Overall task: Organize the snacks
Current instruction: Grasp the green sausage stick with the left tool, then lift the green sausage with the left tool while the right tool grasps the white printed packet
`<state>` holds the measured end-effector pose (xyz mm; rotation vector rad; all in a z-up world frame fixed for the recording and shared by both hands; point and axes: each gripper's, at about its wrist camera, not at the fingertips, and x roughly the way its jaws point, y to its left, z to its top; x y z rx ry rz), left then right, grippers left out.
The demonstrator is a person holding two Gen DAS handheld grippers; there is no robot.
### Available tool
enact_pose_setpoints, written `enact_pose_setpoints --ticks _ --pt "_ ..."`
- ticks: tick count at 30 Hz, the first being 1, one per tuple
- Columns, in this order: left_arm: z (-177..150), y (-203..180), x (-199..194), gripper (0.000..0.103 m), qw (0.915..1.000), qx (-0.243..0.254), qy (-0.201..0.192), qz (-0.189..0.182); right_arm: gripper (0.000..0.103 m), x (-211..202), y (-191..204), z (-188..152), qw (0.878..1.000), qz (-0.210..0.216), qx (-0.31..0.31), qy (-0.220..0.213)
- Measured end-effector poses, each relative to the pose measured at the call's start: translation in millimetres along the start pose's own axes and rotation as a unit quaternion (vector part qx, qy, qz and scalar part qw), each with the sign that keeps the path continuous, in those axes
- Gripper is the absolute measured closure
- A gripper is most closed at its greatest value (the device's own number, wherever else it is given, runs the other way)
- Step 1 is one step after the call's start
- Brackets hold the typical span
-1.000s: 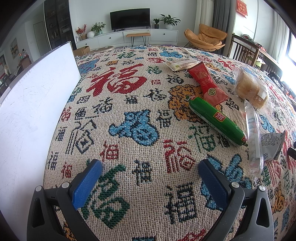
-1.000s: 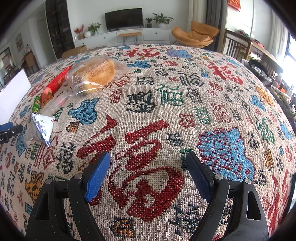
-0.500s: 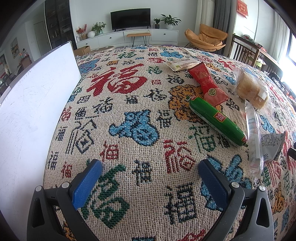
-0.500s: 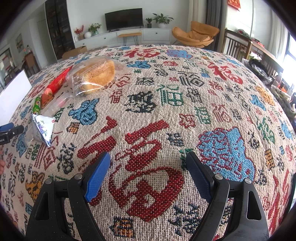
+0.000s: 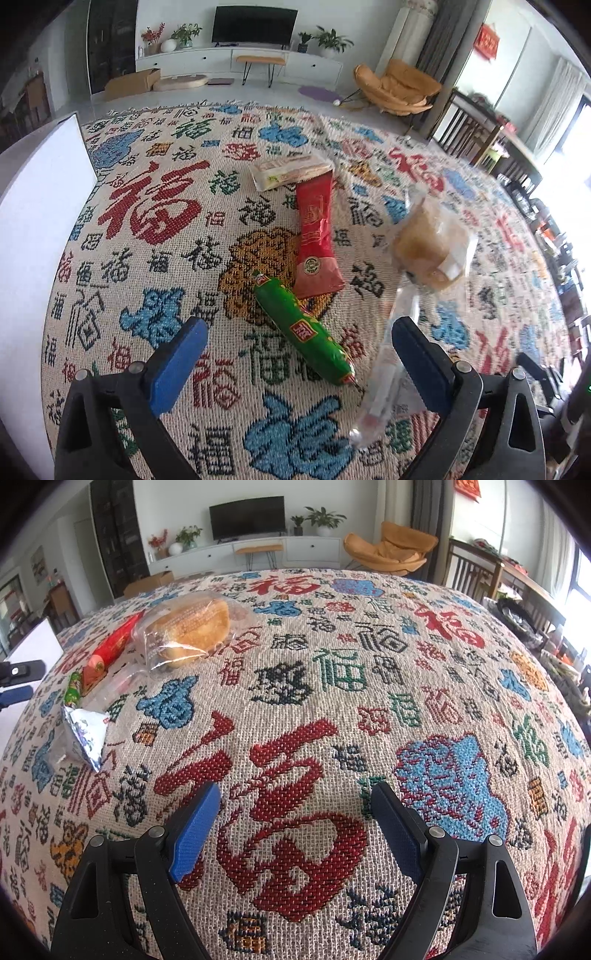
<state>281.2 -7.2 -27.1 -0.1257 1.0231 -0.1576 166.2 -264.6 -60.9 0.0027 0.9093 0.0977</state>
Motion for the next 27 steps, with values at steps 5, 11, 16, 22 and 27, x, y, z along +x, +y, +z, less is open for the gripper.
enact_pose_setpoints --ticks 5,11,16,22,27 --pt "-11 -7 20 0.072 0.9992 0.024 0.009 0.029 0.016 0 0 0 1.000 0.001 0.001 0.000" --pt "-45 29 -15 0.080 0.9998 0.019 -0.001 -0.008 0.016 0 0 0 1.000 0.001 0.001 0.000" --pt "-92 68 -61 0.080 0.9995 -0.006 -0.012 -0.030 0.016 0 0 0 1.000 0.001 0.000 0.000" --pt "-140 89 -100 0.080 0.9974 -0.036 -0.034 -0.052 0.017 -16 4 2 0.977 0.208 0.034 -0.037" --pt "-163 95 -111 0.080 0.9947 -0.059 -0.036 -0.076 0.018 -2 83 37 0.955 0.287 -0.078 0.006"
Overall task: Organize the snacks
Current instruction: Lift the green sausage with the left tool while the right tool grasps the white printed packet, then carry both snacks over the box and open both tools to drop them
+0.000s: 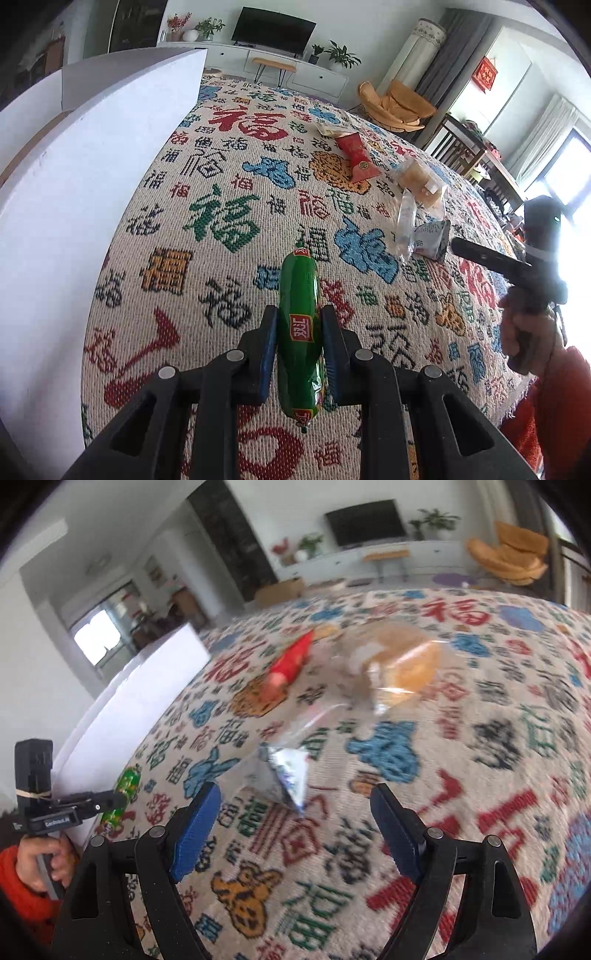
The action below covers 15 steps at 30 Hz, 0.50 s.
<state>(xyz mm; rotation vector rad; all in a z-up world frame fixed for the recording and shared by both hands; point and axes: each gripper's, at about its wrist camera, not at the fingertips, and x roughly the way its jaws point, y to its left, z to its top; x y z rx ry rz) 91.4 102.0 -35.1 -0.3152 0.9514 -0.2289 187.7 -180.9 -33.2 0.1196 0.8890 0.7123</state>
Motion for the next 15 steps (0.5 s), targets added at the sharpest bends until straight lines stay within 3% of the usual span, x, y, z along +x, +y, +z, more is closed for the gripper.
enact_pose_setpoints --ticks 4,6,8,15 --pt "-10 3 -17 0.080 0.9999 0.001 -0.010 -0.010 0.022 51 24 19 0.993 -0.019 -0.077 0.085" --pt "-13 5 -25 0.080 0.9998 0.002 -0.017 -0.010 0.062 59 28 20 0.990 -0.037 -0.094 0.099" --pt "-13 5 -30 0.080 0.9997 0.002 -0.022 -0.011 0.072 54 27 20 0.991 -0.044 -0.083 0.098" --pt "-3 -8 -52 0.080 0.9973 -0.003 -0.050 -0.054 0.072 6 30 20 0.993 -0.070 -0.063 0.064"
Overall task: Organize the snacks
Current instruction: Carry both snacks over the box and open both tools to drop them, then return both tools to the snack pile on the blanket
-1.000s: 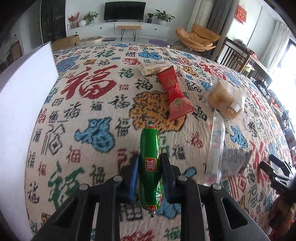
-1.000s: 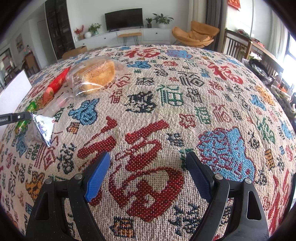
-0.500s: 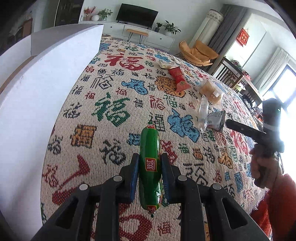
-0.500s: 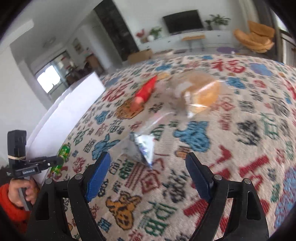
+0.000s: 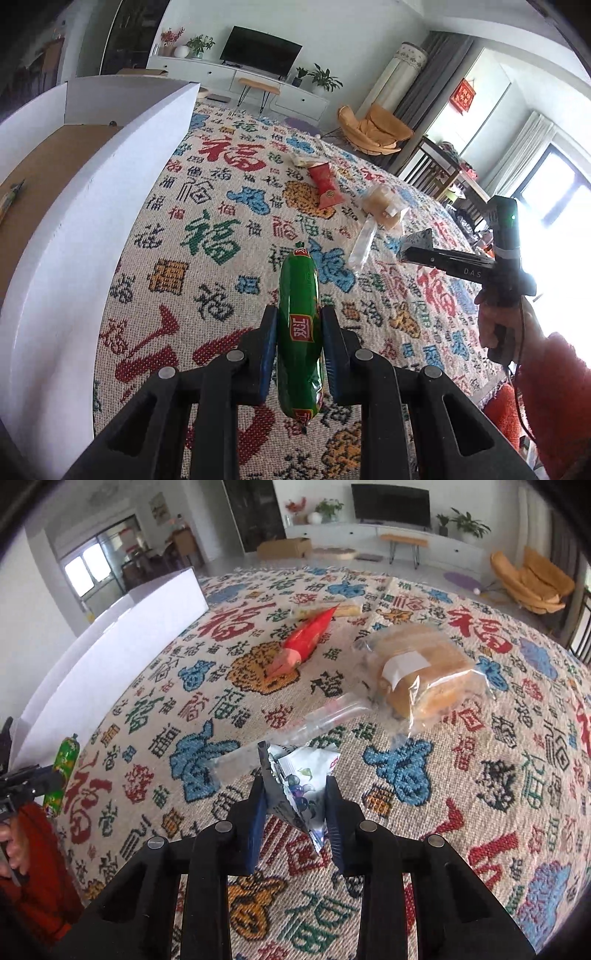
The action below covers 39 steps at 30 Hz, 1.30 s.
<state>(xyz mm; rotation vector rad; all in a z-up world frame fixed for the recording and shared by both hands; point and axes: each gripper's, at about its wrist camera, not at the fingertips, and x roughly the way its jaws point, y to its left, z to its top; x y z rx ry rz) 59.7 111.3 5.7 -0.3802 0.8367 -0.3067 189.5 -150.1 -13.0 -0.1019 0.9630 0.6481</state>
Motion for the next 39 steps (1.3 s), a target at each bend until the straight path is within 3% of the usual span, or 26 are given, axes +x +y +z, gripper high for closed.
enact_pose_setpoints --ticks 4,8,12,15,16,17,18,19,21,24,26,30,33,35,39 --pt "20 1 -30 0.080 0.9987 -0.021 -0.032 -0.033 0.072 -33 20 15 0.998 0.037 0.009 -0.040" --pt "44 28 -87 0.080 0.9947 -0.046 -0.090 -0.018 0.072 -63 75 56 0.988 0.129 -0.001 -0.090" --pt "62 75 -144 0.080 0.9869 -0.060 -0.135 0.066 0.072 -71 163 104 0.969 0.216 -0.041 -0.115" --pt "65 109 -162 0.080 0.9794 -0.069 -0.119 0.148 0.068 -60 225 132 0.956 0.267 -0.054 -0.107" --pt "64 118 -163 0.073 0.9750 -0.073 -0.112 0.177 0.066 -53 244 139 0.956 0.270 -0.057 -0.101" --pt "62 127 -165 0.067 0.9708 -0.080 -0.109 0.198 0.049 -47 257 142 0.956 0.273 -0.060 -0.094" --pt "58 135 -166 0.053 0.9678 -0.087 -0.107 0.210 0.032 -42 268 145 0.955 0.277 -0.064 -0.086" --pt "54 140 -168 0.044 0.9658 -0.094 -0.108 0.216 0.032 -40 273 145 0.954 0.280 -0.065 -0.085" --pt "45 142 -169 0.042 0.9617 -0.095 -0.120 0.227 0.032 -42 270 141 0.955 0.275 -0.062 -0.092" --pt "43 129 -158 0.037 0.9617 -0.088 -0.131 0.224 0.032 -43 243 126 0.967 0.222 -0.060 -0.107" --pt "44 108 -145 0.036 0.9695 -0.069 -0.130 0.196 0.029 -37 212 106 0.980 0.157 -0.057 -0.108" --pt "48 42 -108 0.019 0.9836 0.000 -0.116 0.138 0.029 -9 122 36 0.996 -0.005 -0.041 -0.077" --pt "49 1 -60 0.014 0.9925 0.039 -0.072 0.091 0.029 0 48 -14 0.993 -0.105 0.004 -0.044" --pt "47 -14 -20 0.014 0.9949 0.054 -0.034 0.078 0.029 -5 1 -43 0.987 -0.145 0.050 -0.039" --pt "33 -26 61 0.014 0.9923 0.085 0.011 0.090 0.029 -23 -64 -78 0.969 -0.211 0.118 -0.039"
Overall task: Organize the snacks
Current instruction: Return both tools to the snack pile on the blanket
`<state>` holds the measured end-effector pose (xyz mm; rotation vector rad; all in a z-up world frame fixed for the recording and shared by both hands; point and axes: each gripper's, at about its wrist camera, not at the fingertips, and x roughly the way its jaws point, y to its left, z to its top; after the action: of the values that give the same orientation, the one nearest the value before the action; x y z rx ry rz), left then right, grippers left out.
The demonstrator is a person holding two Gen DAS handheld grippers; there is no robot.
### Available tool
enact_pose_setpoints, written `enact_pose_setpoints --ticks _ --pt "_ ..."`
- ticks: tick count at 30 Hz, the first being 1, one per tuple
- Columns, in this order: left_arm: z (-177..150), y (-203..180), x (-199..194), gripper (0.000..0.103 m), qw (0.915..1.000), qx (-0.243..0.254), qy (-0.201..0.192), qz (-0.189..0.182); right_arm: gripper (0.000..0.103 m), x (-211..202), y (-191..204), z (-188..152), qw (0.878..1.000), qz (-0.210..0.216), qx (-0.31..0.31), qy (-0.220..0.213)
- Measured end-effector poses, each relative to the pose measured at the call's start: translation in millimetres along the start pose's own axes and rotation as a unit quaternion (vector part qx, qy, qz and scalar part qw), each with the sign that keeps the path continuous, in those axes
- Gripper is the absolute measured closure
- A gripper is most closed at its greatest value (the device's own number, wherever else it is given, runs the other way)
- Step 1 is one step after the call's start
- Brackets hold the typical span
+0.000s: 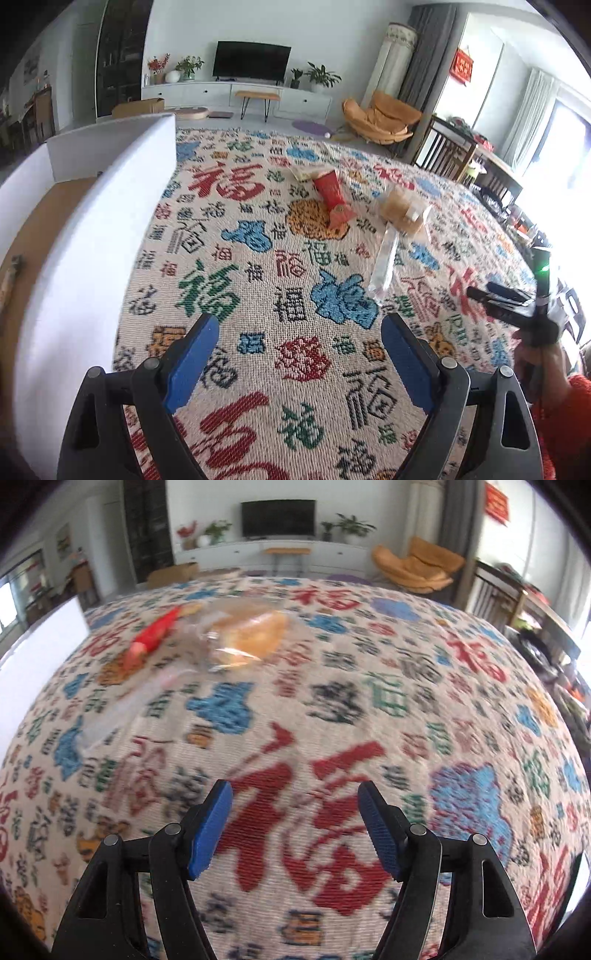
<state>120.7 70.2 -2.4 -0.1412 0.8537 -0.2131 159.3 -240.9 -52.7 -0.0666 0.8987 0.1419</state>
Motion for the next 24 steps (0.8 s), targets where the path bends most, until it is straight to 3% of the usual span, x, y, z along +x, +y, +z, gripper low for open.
enact_pose_setpoints --ticks 2,5,7,10,13,16,24 --pt "0 -6 27 0.014 0.9996 0.011 0.008 0.024 0.029 3 -22 -6 1.000 -0.020 0.021 -0.001" --pt "0 -1 59 0.014 0.9985 0.013 0.018 0.051 0.027 2 -43 -7 0.998 -0.003 0.060 -0.005" --pt "-1 5 73 0.014 0.9977 0.013 0.029 0.059 0.025 3 -42 -7 0.998 -0.014 0.062 -0.001" --pt "-2 4 75 0.010 0.9967 0.024 0.033 0.071 0.020 6 -36 -6 0.998 -0.044 0.047 0.002" --pt "-4 2 77 0.001 0.9960 0.036 0.042 0.070 0.019 5 -39 -9 0.998 -0.041 0.052 0.004" --pt "-4 -3 81 0.000 0.9938 0.050 0.049 0.086 0.019 4 -42 -9 0.998 -0.031 0.061 0.005" --pt "-4 -3 81 0.000 0.9941 0.049 0.049 0.084 0.019 4 -41 -10 0.998 -0.035 0.058 0.005"
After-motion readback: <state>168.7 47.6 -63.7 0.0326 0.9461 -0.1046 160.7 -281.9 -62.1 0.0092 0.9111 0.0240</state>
